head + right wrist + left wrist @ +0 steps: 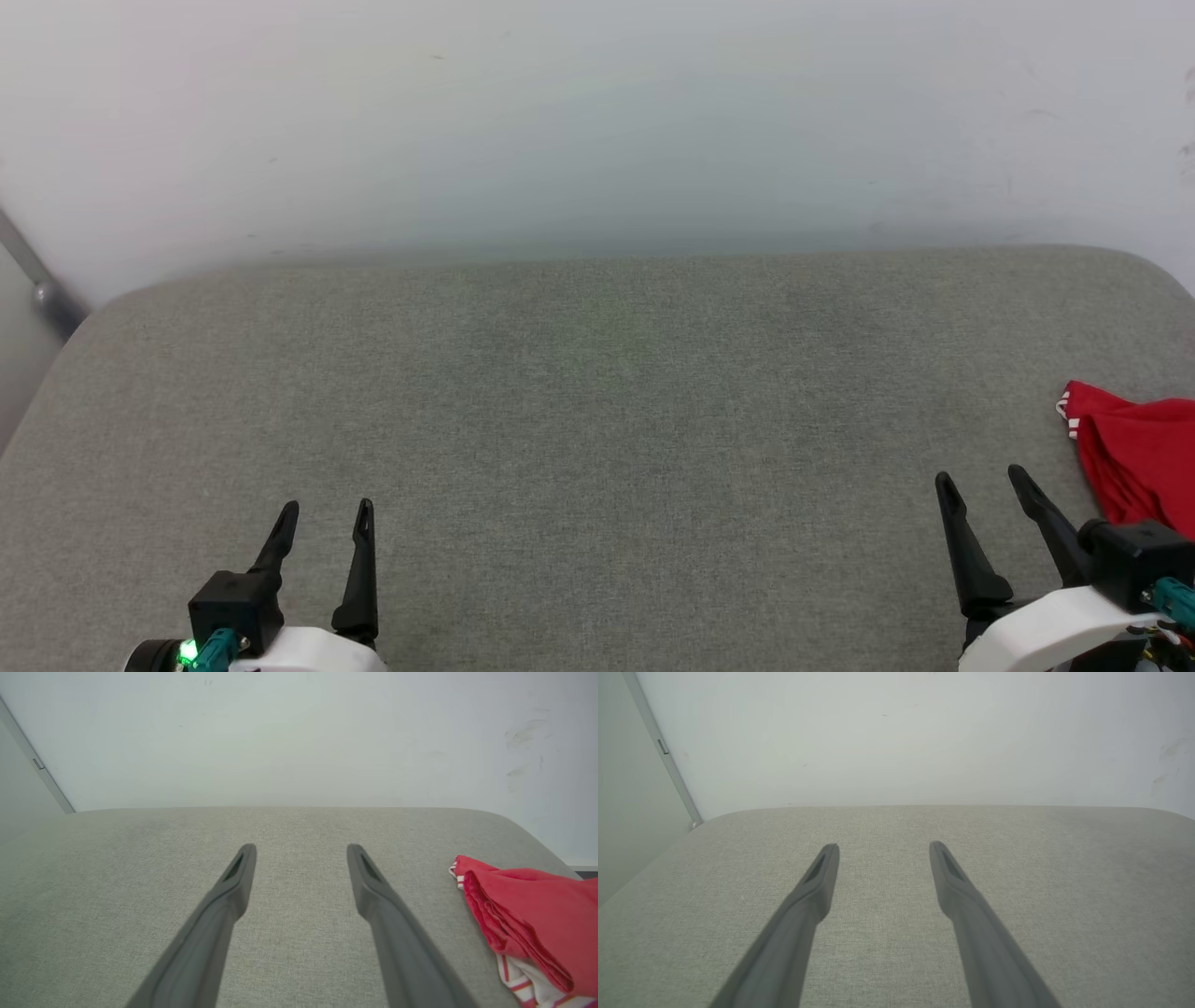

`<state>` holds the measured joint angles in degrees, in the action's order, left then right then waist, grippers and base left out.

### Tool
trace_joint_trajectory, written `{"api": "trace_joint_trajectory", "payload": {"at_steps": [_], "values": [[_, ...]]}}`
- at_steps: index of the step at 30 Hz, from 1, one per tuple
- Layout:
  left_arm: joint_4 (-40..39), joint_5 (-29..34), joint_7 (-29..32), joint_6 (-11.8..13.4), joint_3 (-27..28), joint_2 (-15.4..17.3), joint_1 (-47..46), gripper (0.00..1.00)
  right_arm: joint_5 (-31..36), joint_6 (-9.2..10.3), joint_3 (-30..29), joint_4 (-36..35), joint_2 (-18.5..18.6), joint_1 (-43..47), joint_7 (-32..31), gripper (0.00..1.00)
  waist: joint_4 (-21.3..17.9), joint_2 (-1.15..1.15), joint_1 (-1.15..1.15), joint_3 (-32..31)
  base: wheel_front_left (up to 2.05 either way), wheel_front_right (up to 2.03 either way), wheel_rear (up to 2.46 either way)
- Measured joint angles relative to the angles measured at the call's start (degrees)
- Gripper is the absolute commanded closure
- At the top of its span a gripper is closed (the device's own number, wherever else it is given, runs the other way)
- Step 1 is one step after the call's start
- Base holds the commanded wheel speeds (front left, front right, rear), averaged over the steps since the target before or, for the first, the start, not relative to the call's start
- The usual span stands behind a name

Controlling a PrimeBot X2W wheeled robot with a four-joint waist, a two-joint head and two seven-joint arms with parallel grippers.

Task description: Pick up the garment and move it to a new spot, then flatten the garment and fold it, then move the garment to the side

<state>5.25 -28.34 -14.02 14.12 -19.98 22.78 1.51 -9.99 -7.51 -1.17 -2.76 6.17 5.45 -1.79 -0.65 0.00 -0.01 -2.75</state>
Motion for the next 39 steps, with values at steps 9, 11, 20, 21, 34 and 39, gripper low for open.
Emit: {"api": "trace_joint_trajectory", "payload": {"at_steps": [9,11,20,21,34,39], "values": [[0.1,-0.1,0.0,0.2,-0.2,-0.1,-0.3,0.00,0.0,0.00,0.1,0.6,0.1,-0.5,0.7,0.00,0.4,0.00,0.00,0.3,0.00,0.00,0.00],[0.1,-0.1,0.0,0.2,-0.2,-0.1,-0.3,0.00,0.0,0.00,0.1,0.8,0.1,-0.6,0.8,0.00,0.4,0.00,0.00,0.3,0.00,0.00,0.00],[1.2,-0.3,0.1,0.4,-0.2,-0.7,0.4,1.00,-0.3,0.00,0.2,2.0,0.1,0.0,1.4,1.00,0.6,0.00,0.01,0.6,0.00,0.00,0.00],[1.3,-1.1,0.3,0.2,-0.2,-1.1,0.7,1.00,-1.1,0.00,0.2,2.4,0.1,0.0,1.2,1.00,0.6,0.00,0.01,0.6,0.00,0.00,0.00],[2.6,-12.3,3.5,-3.5,3.9,-3.9,0.1,1.00,-15.1,0.00,-0.7,4.9,-0.5,-0.8,0.2,1.00,0.6,0.00,0.01,0.9,0.00,0.00,0.00],[3.2,-16.1,4.7,-4.6,5.4,-5.1,-0.7,1.00,-20.0,0.00,-1.1,5.6,-0.7,-1.9,-0.2,1.00,0.6,0.00,0.01,1.0,0.00,0.00,0.00]]}}
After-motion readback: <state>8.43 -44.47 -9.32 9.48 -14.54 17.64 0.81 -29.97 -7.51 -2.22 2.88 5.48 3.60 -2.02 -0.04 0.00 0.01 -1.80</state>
